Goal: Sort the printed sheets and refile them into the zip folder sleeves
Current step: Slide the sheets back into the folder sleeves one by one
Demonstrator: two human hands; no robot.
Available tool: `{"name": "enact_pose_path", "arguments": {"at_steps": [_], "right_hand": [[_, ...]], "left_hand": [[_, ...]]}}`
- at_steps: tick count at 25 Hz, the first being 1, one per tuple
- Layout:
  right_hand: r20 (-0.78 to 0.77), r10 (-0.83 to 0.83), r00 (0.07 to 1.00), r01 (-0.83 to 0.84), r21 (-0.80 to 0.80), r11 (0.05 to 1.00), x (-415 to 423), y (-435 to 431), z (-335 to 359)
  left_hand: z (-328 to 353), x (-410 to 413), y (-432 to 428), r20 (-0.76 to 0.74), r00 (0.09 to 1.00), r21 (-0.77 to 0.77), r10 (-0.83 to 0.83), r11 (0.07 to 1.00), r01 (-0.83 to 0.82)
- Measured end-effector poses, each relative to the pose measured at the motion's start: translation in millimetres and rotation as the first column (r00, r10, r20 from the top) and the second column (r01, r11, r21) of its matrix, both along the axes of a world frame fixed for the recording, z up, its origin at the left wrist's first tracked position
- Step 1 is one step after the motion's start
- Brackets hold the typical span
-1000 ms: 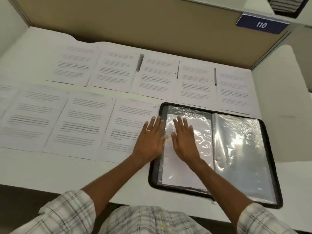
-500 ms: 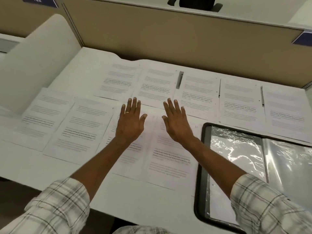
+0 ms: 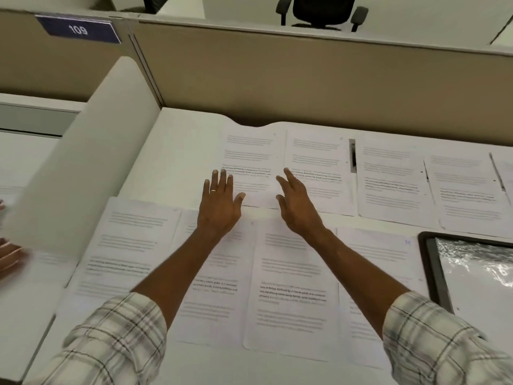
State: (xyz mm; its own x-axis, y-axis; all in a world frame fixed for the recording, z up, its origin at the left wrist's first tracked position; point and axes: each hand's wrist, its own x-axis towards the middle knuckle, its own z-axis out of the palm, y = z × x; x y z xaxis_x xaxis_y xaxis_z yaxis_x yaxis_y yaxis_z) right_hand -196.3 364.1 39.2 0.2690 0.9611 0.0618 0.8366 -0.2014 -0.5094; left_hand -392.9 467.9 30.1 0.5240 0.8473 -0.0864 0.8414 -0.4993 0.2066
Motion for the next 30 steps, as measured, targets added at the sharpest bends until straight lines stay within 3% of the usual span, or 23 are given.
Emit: {"name": "enact_pose_path", "arguments": {"at_steps": [3,5,7,12,18,21,24,30], "right_hand": [[-0.298,-0.239,0.924,0.246,-0.017,0.969,-8.9,40.2,-9.2],[-0.369,-0.394,0.842,0.381,-0.111,0.918,-3.9,65.6,-14.7],[-0.344,-0.479,0.808,0.427,-0.219,0.878,1.1,80.1,-19.9],[-0.213,-0.517,0.829,0.462,-0.26,0.848,-0.1,95.0,-33.0],[-0.359,-0.632,0.687,0.589,-0.236,0.773,6.0,101.1,-34.3],[-0.567,-0.638,0.521,0.629,-0.251,0.736,6.4,98.0,-21.7],[-0.73,-0.591,0.343,0.595,-0.318,0.738,14.6,91.5,-7.7],[-0.857,-0.458,0.237,0.491,-0.302,0.817,44.8,26.4,10.2]], "left_hand": [[-8.9,-9.7,41.8,0.161,0.982,-0.13,0.098,0.989,-0.077],[-11.8,-10.1,67.0,0.24,0.953,-0.26,0.184,0.958,-0.12],[-14.6,-6.6,84.4,0.27,0.932,-0.325,0.242,0.934,-0.148],[-28.0,7.9,113.5,0.325,0.884,-0.408,0.337,0.893,-0.191],[-34.5,12.0,130.1,0.41,0.683,-0.641,0.605,0.723,-0.256],[-28.1,8.3,129.8,0.44,0.605,-0.735,0.664,0.653,-0.182],[-17.8,3.2,120.0,0.483,0.575,-0.744,0.661,0.655,-0.129],[15.1,-3.0,62.4,0.563,0.435,-0.79,0.703,0.613,0.032]]}}
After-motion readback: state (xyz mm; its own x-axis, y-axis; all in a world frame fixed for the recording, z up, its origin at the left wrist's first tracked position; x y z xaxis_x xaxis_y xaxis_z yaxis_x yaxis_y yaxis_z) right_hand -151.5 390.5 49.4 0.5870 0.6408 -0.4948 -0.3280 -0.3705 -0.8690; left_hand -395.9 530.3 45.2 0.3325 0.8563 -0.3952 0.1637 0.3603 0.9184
